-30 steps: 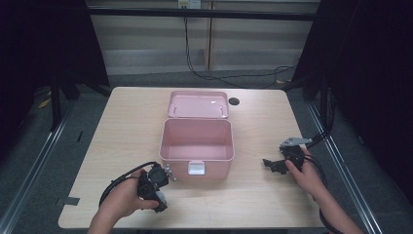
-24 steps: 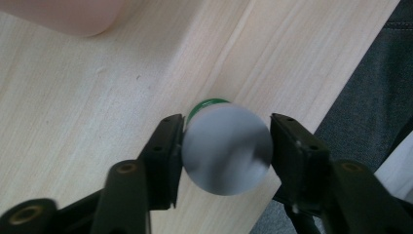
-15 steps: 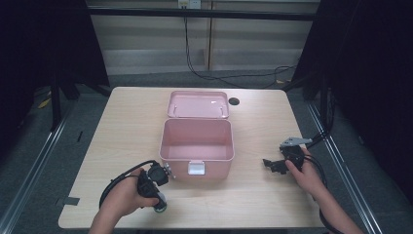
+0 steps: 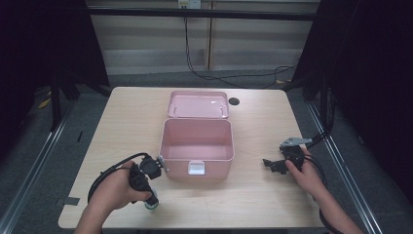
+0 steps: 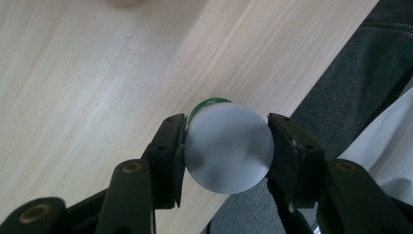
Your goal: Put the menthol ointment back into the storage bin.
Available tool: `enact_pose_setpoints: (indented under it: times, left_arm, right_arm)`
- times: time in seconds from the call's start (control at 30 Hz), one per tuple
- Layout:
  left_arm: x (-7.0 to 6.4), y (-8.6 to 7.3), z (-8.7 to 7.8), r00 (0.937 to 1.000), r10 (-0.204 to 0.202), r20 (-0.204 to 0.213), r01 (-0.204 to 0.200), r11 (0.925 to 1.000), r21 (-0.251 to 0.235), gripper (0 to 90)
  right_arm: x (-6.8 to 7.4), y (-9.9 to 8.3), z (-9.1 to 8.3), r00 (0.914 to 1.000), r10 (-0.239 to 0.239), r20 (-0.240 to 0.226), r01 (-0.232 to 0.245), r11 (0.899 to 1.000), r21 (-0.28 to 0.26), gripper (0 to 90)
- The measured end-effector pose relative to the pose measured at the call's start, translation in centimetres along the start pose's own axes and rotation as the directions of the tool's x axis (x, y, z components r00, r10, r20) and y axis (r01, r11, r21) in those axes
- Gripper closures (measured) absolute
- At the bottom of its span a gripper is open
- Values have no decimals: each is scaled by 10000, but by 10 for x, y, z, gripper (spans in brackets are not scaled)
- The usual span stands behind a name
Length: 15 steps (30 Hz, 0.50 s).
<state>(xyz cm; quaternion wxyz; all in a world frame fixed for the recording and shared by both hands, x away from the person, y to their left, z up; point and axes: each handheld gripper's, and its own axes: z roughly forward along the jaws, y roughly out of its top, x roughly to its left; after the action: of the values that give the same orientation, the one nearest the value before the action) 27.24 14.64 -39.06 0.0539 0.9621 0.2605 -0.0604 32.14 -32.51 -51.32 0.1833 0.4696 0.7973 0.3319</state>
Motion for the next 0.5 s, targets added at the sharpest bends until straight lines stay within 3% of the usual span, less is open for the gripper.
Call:
enact_pose_setpoints:
  times: [0.1, 0.5]
  left_arm:
    - [2, -1, -13, 9997, -239, -32, 239, 9997, -60, 505]
    - [10, 5, -44, 9993, -364, 9, 363, 9993, 5, 505]
  right_arm:
    - [0, 0, 0, 10000, 2, 2, -2, 10000, -3, 69]
    - [0, 0, 0, 10000, 15, 35, -15, 10000, 1, 68]
